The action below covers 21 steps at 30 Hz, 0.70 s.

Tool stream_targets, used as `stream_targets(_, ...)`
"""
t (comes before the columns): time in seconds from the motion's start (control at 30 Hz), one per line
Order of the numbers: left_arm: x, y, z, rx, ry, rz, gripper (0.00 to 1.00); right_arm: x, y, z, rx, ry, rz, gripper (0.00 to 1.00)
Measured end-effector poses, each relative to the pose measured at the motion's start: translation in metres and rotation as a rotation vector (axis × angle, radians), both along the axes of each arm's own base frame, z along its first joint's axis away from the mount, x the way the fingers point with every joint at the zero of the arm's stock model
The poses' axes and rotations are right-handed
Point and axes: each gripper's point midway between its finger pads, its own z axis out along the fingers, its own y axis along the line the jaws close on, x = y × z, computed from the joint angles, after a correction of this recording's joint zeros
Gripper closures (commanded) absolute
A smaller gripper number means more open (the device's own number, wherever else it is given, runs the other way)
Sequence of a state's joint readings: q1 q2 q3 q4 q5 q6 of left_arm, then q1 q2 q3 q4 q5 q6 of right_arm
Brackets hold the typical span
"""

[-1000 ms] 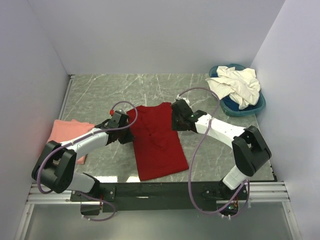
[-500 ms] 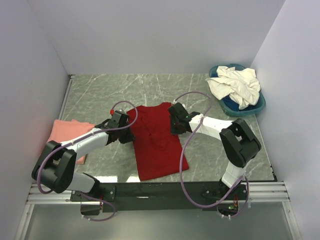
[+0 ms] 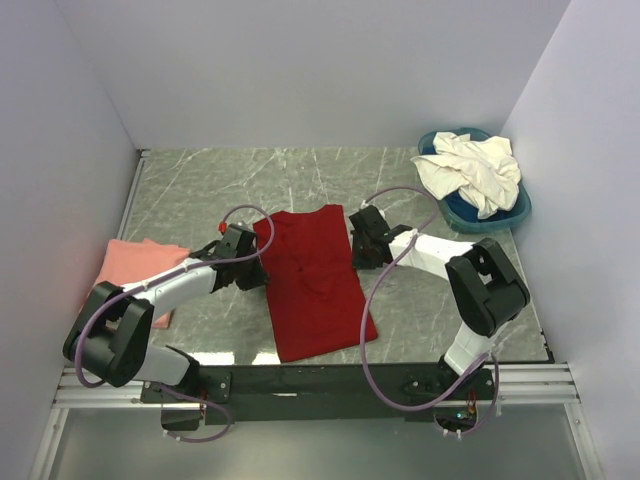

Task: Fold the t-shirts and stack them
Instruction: Fold the tshirt

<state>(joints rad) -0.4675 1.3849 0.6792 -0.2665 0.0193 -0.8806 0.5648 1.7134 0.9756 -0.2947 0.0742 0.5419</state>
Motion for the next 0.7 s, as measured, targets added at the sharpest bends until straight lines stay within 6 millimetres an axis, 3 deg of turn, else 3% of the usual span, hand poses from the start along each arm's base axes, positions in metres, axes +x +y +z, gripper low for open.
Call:
stream_targets(0.3, 0.000, 0.000, 0.000, 0.000, 0.000, 0.002, 0.99, 0.008, 0.009, 0.026, 0.074, -0.073, -0.007, 0.67)
stream_targets(0.5, 0.002, -0.001, 0.001, -0.005, -0.008, 0.001, 0.99, 0.006, 0.017, 0.024, 0.099, -0.067, 0.017, 0.65)
stream_targets(0.7, 0.003, -0.001, 0.001, -0.007, -0.011, 0.000, 0.99, 0.001, 0.022, 0.010, 0.097, -0.027, 0.035, 0.64)
